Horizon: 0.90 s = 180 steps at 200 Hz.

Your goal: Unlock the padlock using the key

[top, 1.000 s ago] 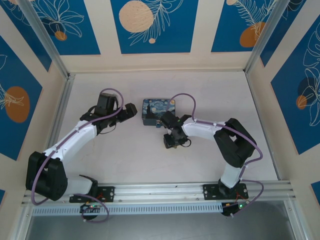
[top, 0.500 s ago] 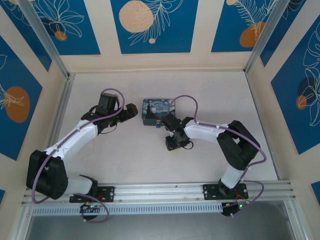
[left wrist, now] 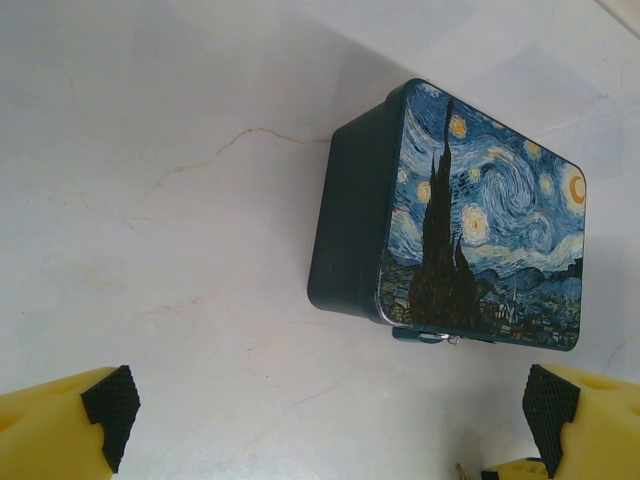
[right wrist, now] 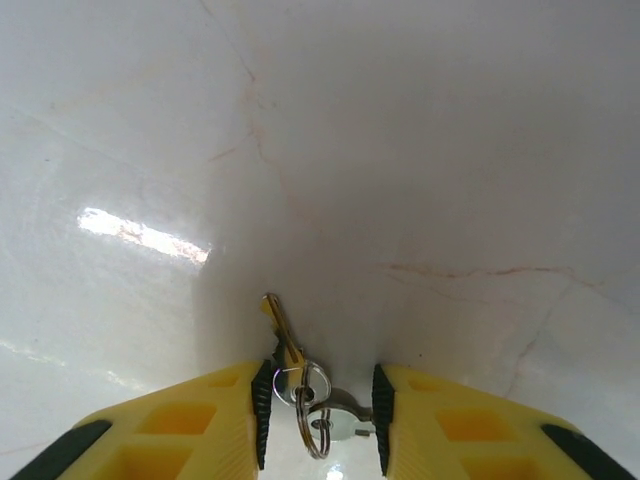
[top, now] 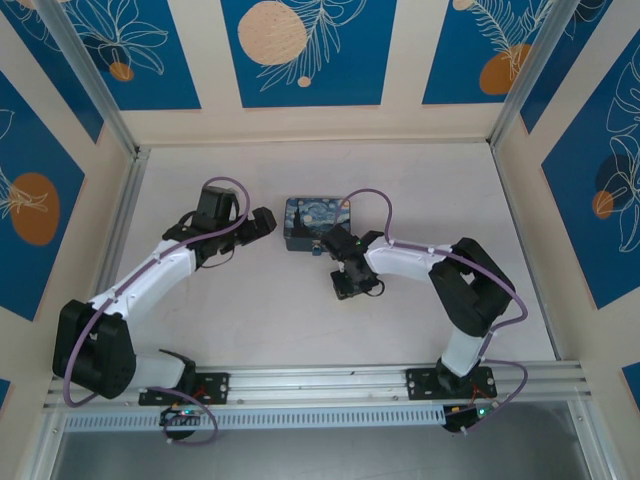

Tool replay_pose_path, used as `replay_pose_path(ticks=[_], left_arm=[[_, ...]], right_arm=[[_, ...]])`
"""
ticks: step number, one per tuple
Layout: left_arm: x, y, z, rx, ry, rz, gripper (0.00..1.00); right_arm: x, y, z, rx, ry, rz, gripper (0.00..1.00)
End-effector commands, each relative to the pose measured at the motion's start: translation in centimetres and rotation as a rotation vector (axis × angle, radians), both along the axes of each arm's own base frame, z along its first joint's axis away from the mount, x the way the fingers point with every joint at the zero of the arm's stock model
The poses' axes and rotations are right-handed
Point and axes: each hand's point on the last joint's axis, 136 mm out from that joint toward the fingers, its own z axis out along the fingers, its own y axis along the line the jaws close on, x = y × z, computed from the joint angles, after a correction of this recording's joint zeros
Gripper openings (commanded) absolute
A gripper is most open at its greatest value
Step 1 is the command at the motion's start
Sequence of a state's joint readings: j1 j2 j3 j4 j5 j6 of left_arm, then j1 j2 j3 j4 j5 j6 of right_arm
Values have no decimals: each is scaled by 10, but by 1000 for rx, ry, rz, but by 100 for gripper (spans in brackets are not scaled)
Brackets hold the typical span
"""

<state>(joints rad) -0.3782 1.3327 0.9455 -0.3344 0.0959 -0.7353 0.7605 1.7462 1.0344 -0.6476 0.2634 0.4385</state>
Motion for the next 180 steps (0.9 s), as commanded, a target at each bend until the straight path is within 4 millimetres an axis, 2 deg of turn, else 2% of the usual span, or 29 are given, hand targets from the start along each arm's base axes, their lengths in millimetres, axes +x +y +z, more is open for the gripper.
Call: replay_pose_path(ticks=[1, 31, 60, 73, 84, 108, 141, 180], left_arm=[[3, -4, 8, -4, -11, 8, 100], [3, -4, 7, -2, -10, 7, 100], [3, -4, 6, -3, -7, 6, 100], [3, -4, 7, -5, -11, 5, 100], [3, -4, 7, -5, -11, 4, 100], [2, -5, 7, -7, -10, 2, 100], [0, -8, 9, -20, -12, -12, 100], [-4, -19, 14, -92, -6, -43, 100]], right_arm=[[4, 6, -7, 5, 6, 17, 30], [2, 5, -9, 5, 13, 17, 24], [2, 4, -7, 10, 12, 19, 9], [1, 4, -6, 15, 11, 19, 8], [2, 3, -4, 23, 9, 13, 1], [3, 2, 5, 66, -1, -11, 0], [6, 6, 32, 207, -21, -56, 0], [6, 16, 79, 453, -51, -105, 0]])
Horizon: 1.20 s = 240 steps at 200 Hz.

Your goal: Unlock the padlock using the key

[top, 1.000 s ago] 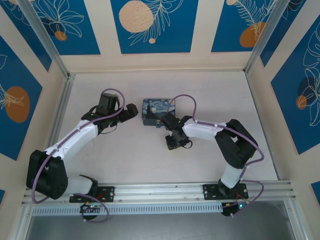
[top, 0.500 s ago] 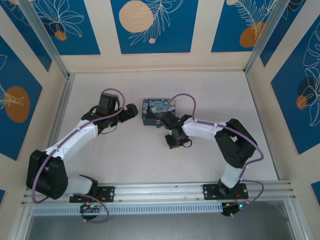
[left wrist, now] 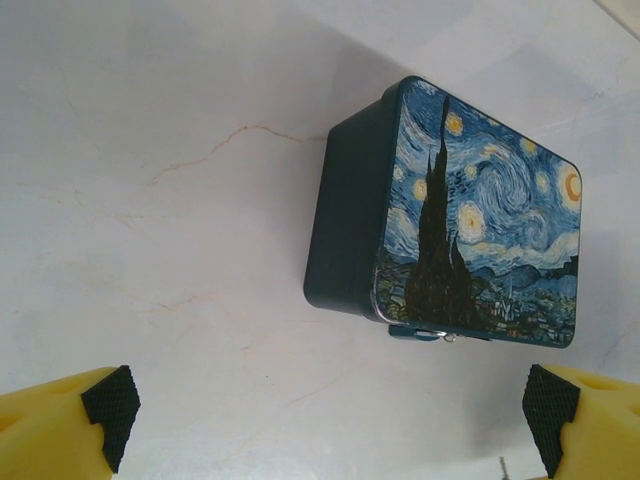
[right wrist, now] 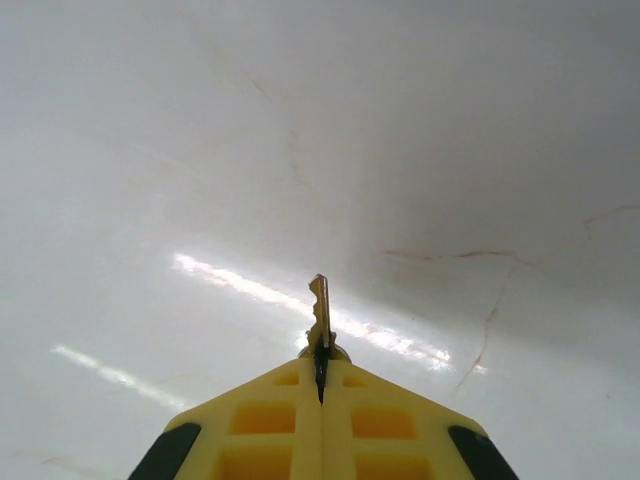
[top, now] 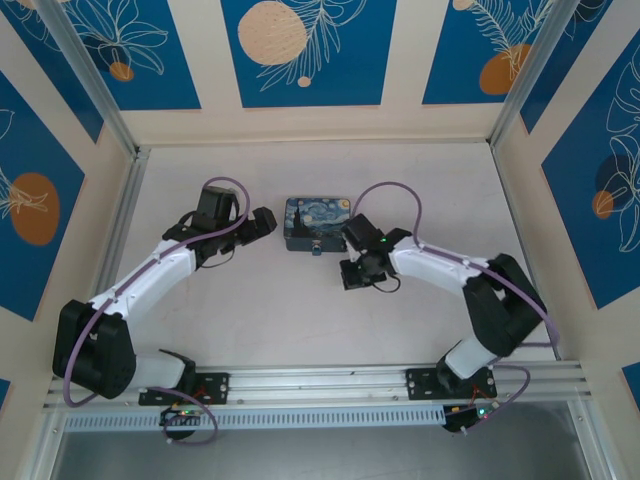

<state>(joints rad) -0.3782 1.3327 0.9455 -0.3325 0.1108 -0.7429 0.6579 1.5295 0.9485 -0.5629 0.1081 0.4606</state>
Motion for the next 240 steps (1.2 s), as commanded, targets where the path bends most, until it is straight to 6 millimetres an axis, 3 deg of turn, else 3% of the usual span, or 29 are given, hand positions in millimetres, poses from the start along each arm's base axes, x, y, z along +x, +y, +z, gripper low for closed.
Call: replay_pose_path(ticks=[1, 40, 70, 120, 156, 200, 240], left_arm=[[-3, -17, 14, -82, -13, -40, 100], [-10, -46, 24, -255, 25, -97, 100], [-16, -72, 29, -336, 70, -152, 98], [-24, -129, 26, -378, 126, -278, 83], [-29, -158, 21, -375, 151, -338, 72], [-39, -174, 10, -361, 186, -374, 57], [-46, -179, 0, -349, 209, -385, 53]], right_arm=[[-5, 16, 32, 201, 2, -12, 0], [-9, 28, 92, 508, -85, 48, 0], [-7, 20, 110, 589, -127, 63, 0], [-1, 24, 112, 604, -122, 58, 0], [2, 28, 98, 555, -94, 35, 0], [2, 30, 90, 522, -87, 24, 0], [3, 31, 88, 514, -85, 24, 0]])
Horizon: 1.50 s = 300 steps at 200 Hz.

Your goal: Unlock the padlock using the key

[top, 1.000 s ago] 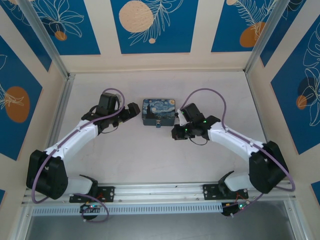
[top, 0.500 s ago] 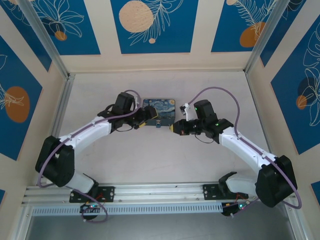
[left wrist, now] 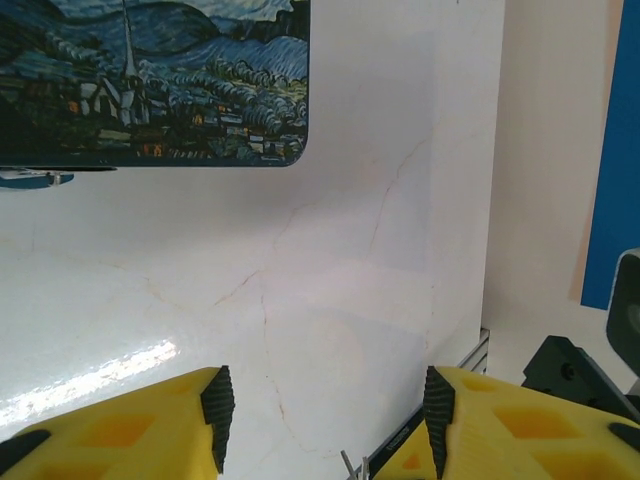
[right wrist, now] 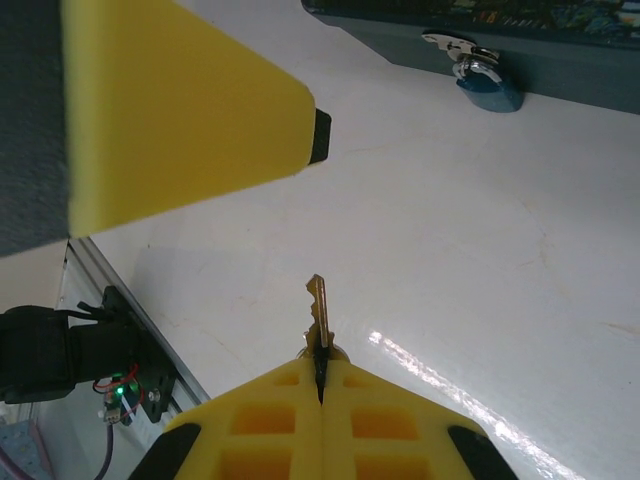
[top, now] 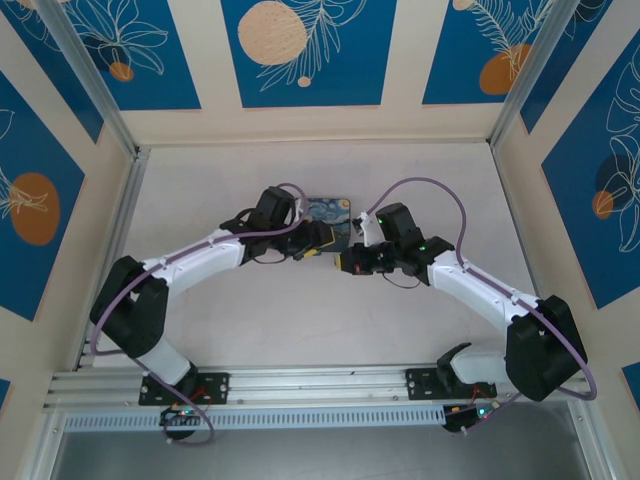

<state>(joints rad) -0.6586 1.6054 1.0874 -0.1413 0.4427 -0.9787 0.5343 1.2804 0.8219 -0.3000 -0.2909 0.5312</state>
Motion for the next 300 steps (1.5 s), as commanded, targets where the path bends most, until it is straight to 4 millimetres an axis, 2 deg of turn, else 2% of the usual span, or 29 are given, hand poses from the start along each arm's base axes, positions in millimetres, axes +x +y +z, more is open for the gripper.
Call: replay_pose_path(ticks=[1, 31, 104, 149, 207, 234, 266, 270, 280, 292, 300], left_arm=[[-5, -10, 2, -14, 2, -28, 52], [-7, -16, -2, -15, 7, -42, 46], [-9, -25, -9, -8, 19, -63, 41], [-10, -31, -10, -7, 21, -78, 28], [-10, -33, -10, 5, 16, -86, 18], [-10, -33, -9, 9, 9, -89, 0], [-9, -33, -5, 8, -17, -92, 0], [-9, -33, -3, 7, -25, -95, 0], [-7, -31, 1, 12, -49, -96, 0], [-5, -28, 7, 18, -88, -94, 0], [-3, -27, 13, 20, -121, -96, 0]], right_arm=[[3, 4, 4, 1, -4, -2, 0], [3, 5, 4, -1, -2, -3, 0], [4, 5, 5, -3, -7, -2, 0], [4, 5, 4, -6, -6, -4, 0], [3, 4, 4, -6, -8, -3, 0], [3, 3, 3, -7, -8, -6, 0], [5, -1, 10, 4, -12, -27, 0], [6, -2, 11, 6, -14, -36, 3], [9, -7, 17, 17, -17, -64, 18], [12, -15, 27, 39, -24, -104, 42], [15, -21, 32, 54, -24, -136, 54]])
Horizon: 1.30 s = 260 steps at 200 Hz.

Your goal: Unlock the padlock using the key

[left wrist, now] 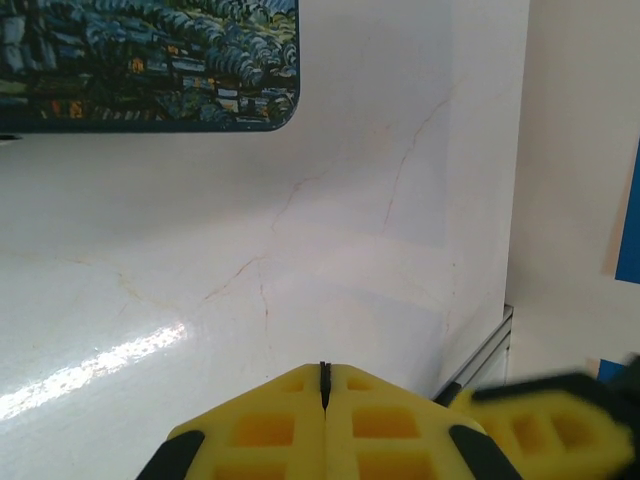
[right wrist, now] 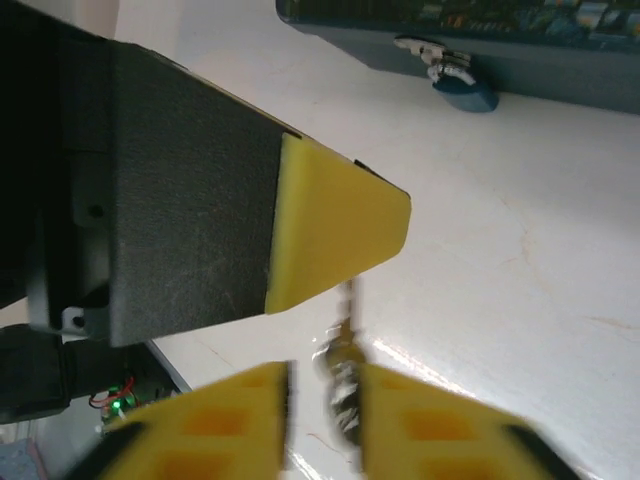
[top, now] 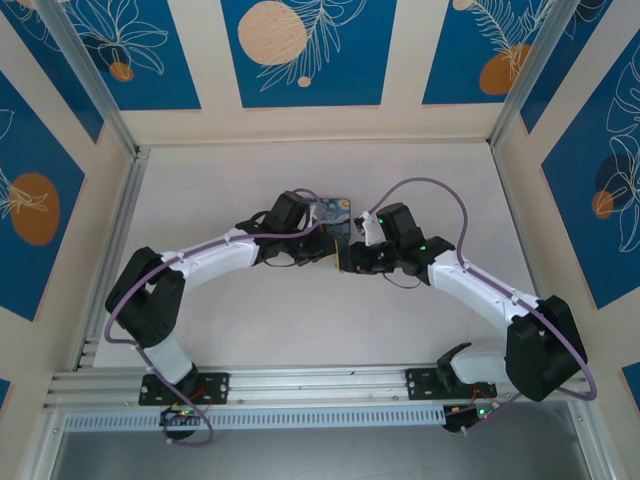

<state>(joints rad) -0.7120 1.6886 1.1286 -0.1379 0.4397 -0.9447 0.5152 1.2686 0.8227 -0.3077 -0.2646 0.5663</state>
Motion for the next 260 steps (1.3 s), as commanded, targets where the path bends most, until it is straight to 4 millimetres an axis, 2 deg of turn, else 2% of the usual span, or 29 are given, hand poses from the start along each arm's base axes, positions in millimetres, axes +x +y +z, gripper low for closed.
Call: replay_pose_path(ticks=[1, 22, 38, 55, 83, 94, 116, 130, 158, 198, 260], left_arm=[[6, -3, 33, -17, -127, -25, 0], [11, 2, 49, -2, -221, -39, 0], [15, 5, 57, 14, -271, -37, 0], [18, 9, 58, 47, -289, -34, 0], [19, 25, 51, 117, -294, 9, 0], [19, 34, 48, 150, -298, 34, 8], [20, 56, 42, 217, -299, 101, 25], [21, 69, 39, 243, -295, 145, 51], [21, 86, 38, 273, -288, 208, 77], [19, 94, 35, 291, -277, 235, 86], [22, 95, 34, 291, -283, 242, 88]], right_arm=[[8, -14, 32, 61, -39, -81, 56], [15, -27, 49, 131, -32, -148, 72], [21, -34, 61, 187, -27, -183, 73], [23, -36, 62, 196, -15, -193, 73], [19, -40, 32, 113, 64, -212, 72], [15, -41, 14, 58, 99, -221, 72], [5, -42, -26, -65, 173, -219, 69], [-2, -40, -52, -138, 232, -209, 67], [-7, -31, -83, -245, 285, -202, 62], [-2, -30, -107, -357, 368, -315, 46], [7, -30, -115, -398, 446, -475, 40]])
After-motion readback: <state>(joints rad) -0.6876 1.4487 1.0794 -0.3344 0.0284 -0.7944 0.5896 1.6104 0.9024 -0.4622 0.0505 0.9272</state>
